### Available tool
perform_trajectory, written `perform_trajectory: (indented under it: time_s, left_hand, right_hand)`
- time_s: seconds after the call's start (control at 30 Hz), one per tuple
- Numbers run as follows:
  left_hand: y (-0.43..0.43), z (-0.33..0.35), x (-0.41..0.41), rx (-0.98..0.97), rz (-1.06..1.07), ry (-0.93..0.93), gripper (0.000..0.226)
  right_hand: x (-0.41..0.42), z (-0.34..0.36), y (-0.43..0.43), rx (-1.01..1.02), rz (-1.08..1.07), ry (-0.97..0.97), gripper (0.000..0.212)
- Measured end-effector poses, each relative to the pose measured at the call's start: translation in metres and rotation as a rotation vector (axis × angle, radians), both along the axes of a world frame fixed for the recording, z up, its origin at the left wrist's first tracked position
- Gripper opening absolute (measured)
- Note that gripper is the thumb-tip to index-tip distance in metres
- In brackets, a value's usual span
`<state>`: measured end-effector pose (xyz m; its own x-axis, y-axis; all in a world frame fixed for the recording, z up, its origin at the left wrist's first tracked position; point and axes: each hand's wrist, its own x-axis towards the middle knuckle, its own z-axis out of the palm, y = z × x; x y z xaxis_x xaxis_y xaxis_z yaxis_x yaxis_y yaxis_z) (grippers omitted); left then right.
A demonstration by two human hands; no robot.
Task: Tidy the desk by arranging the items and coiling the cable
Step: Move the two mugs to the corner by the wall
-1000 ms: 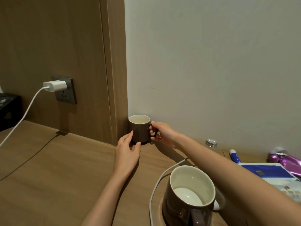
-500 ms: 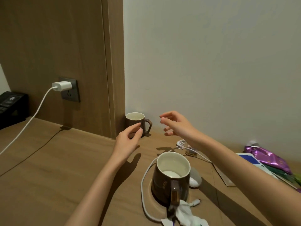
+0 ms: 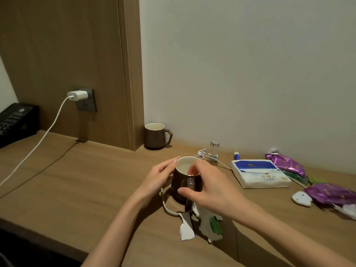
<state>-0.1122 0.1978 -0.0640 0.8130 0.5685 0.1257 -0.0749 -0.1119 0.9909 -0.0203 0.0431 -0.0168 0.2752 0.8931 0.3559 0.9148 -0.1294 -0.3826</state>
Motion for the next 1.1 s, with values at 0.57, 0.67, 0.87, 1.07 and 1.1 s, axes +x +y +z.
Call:
perform_trajectory:
  time_s: [0.57,0.67,0.87,1.07,1.1]
  left_hand:
    - [-0.012,-0.006,-0.007,0.177,0.044,0.038,0.074]
    - [-0.011,-0.009,-0.006,0.177,0.028,0.036,0.081]
    - [-0.011,-0.012,-0.004,0.181,0.066,-0.004,0.08]
    - [-0.01,-0.006,-0.003,0.183,0.203,-0.132,0.078]
    - [-0.006,-0.004,-0.004,0.187,0.233,-0.156,0.078]
  right_hand:
    - [0.041,-0.017,-0.021,0.068,-0.065,0.382,0.027]
    - [0.044,-0.017,-0.021,-0.01,-0.043,0.406,0.013]
    - [0.038,-0.016,-0.02,-0.093,0.068,0.641,0.019]
    - [0.04,-0.005,-0.006,0.035,0.098,0.579,0.015]
    - [0.04,-0.001,-0.001,0.053,0.111,0.567,0.016]
